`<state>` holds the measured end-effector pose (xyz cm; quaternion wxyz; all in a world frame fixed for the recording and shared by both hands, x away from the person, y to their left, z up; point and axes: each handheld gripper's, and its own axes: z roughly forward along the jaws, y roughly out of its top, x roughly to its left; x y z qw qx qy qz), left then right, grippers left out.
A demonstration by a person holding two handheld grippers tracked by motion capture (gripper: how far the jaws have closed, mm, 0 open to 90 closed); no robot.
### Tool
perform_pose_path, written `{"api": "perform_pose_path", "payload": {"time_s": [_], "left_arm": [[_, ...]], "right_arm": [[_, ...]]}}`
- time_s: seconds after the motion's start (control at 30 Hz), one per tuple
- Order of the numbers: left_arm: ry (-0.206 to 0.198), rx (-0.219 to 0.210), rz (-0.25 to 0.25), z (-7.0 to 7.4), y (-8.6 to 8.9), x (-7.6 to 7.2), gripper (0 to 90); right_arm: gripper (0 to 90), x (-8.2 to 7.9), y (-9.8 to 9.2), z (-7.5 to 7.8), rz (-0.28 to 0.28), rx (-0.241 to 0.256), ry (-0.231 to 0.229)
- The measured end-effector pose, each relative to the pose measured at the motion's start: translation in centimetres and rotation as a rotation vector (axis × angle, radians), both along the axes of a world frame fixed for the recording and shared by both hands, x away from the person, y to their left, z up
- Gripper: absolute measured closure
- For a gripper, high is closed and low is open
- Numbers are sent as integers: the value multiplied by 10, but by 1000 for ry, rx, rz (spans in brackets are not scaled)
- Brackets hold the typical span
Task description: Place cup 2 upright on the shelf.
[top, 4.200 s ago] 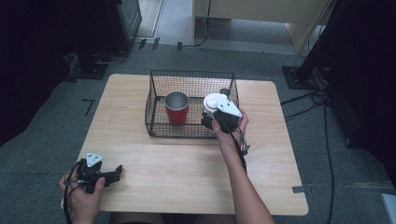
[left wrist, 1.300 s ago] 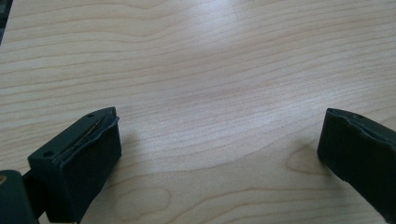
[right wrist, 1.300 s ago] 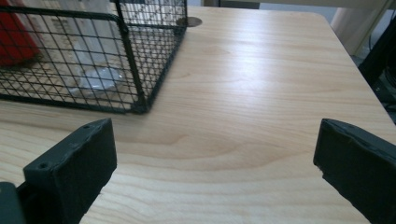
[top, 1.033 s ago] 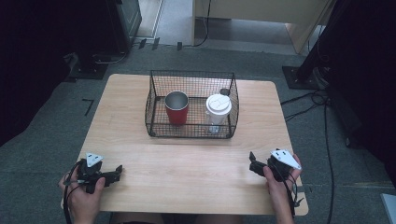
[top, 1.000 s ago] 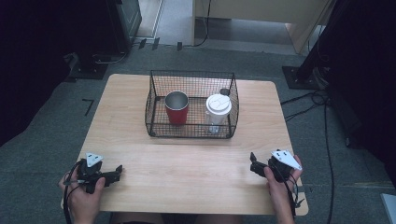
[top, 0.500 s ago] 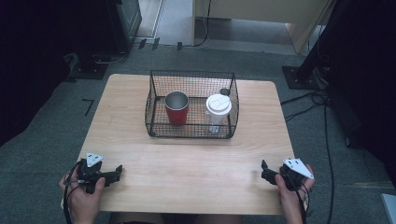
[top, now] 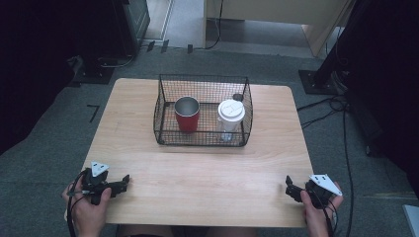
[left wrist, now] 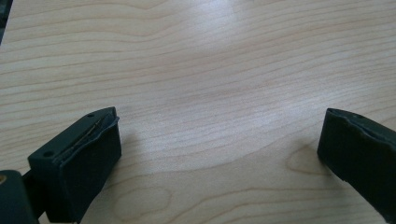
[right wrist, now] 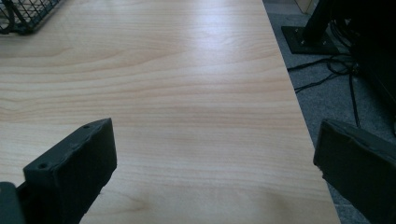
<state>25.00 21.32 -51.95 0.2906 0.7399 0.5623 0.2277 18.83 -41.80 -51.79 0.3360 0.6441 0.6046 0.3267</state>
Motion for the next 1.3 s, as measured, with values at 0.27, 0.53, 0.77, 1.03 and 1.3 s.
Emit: {"api": "perform_pose_path", "payload": {"time_s": [0.27, 0.53, 0.77, 1.03, 1.3], "left_arm": [[0, 0, 0, 0, 0, 0, 0], [0, 0, 1, 0, 0, 0, 0], [0, 0, -1, 0, 0, 0, 0], [-1, 0, 0, 0, 0, 0, 0], [-1, 0, 0, 0, 0, 0, 0]], "right_arm": [[0, -5, -10, -5, -27, -5, 32], [0, -3, -11, -7, -43, -11, 97], [0, 0, -8, -10, 16, 10, 179], [0, 0, -6, -10, 78, 15, 184], [0, 0, -6, -10, 79, 15, 184]]}}
